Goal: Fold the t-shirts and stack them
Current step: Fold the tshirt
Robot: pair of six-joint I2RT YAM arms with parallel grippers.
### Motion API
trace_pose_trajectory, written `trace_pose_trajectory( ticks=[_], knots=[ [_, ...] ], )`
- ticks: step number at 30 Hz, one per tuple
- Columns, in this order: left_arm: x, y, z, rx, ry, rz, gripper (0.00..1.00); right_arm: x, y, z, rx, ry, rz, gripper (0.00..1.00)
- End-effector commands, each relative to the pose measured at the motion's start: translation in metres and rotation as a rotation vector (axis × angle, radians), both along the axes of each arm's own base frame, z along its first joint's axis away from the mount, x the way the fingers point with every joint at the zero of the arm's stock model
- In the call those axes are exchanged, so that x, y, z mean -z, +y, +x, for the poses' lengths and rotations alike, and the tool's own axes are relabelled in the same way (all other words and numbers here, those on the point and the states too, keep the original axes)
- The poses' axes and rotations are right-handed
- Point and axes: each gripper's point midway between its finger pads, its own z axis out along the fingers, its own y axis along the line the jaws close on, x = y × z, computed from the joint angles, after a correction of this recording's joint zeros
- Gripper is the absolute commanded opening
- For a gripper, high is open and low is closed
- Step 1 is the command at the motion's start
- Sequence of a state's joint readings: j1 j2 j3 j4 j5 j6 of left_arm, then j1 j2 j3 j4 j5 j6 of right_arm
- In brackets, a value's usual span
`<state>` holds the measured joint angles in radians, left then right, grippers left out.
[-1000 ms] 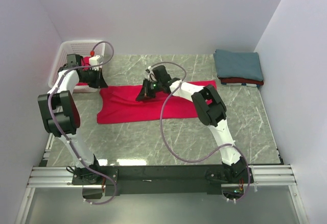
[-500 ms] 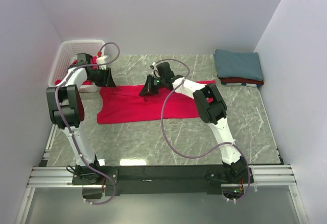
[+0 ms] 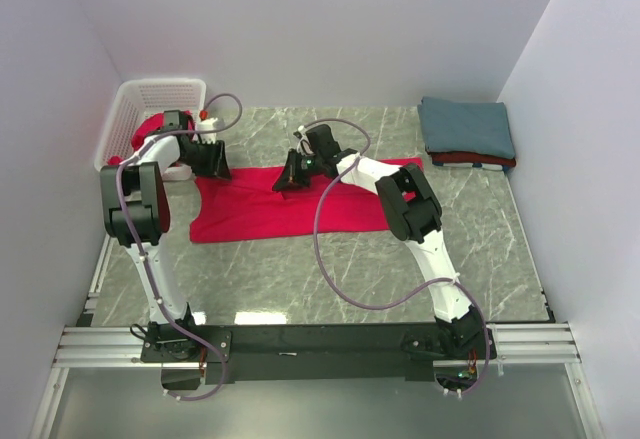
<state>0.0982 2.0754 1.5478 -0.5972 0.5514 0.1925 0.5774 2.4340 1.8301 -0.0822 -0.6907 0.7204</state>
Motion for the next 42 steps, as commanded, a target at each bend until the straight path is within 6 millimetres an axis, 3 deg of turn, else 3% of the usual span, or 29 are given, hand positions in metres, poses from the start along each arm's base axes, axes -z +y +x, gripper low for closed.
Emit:
trace_pose_trajectory(
  ticks=[1, 9, 18, 25, 30, 36, 38, 40, 42],
  knots=[
    [-0.008, 0.000, -0.001, -0.012, -0.024, 0.014, 0.47, -0.020, 0.006, 0.007, -0.001, -0.040, 0.041, 0.00],
    [0.002, 0.001, -0.012, -0.013, 0.015, 0.025, 0.48, -0.017, 0.005, 0.006, -0.001, -0.037, 0.036, 0.00],
    [-0.020, -0.003, -0.002, -0.015, -0.034, 0.003, 0.40, -0.019, 0.006, 0.007, -0.003, -0.041, 0.041, 0.00],
    [-0.025, -0.003, 0.003, -0.015, -0.036, 0.001, 0.24, -0.021, 0.006, 0.007, -0.003, -0.046, 0.044, 0.00],
    [-0.031, -0.001, 0.006, -0.024, -0.048, 0.004, 0.32, -0.020, 0.006, 0.007, -0.007, -0.045, 0.044, 0.00],
    [-0.030, -0.001, 0.005, -0.024, -0.041, 0.007, 0.10, -0.021, 0.006, 0.007, -0.005, -0.043, 0.045, 0.00],
    [-0.031, -0.001, 0.007, -0.027, -0.040, 0.009, 0.13, -0.021, 0.007, 0.008, -0.006, -0.047, 0.046, 0.00],
    [-0.031, 0.000, 0.007, -0.029, -0.038, 0.013, 0.24, -0.022, 0.006, 0.008, -0.004, -0.048, 0.047, 0.00],
    [-0.031, 0.000, 0.007, -0.028, -0.037, 0.017, 0.27, -0.022, 0.006, 0.008, -0.004, -0.047, 0.046, 0.00]
  ],
)
